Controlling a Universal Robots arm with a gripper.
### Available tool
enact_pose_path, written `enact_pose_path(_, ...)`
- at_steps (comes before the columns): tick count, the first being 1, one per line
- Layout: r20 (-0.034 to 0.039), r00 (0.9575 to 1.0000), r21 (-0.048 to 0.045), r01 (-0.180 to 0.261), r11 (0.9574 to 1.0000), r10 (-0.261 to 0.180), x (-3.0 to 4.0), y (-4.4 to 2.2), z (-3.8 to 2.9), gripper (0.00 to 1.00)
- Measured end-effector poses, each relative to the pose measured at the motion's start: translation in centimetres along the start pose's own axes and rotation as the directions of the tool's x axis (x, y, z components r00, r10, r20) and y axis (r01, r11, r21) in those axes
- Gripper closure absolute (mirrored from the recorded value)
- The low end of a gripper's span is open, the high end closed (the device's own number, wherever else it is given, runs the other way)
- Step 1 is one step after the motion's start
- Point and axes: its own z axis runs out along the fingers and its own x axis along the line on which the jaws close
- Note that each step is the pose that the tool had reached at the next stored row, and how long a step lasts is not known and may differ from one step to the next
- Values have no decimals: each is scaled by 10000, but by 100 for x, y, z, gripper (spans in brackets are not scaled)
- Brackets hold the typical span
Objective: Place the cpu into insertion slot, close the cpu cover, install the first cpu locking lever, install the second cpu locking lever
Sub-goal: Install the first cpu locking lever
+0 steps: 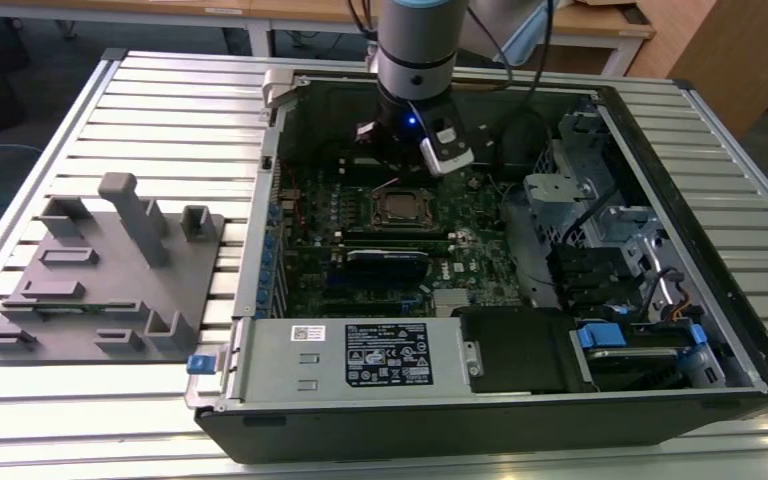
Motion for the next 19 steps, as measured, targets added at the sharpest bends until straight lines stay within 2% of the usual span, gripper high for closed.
enact_pose_path(8, 173, 9963, 60, -847, 9964, 846, 3, 17, 20, 90)
enact_pose_path(19, 273, 9910, 81, -1317, 9913, 1314, 9, 67, 44, 90)
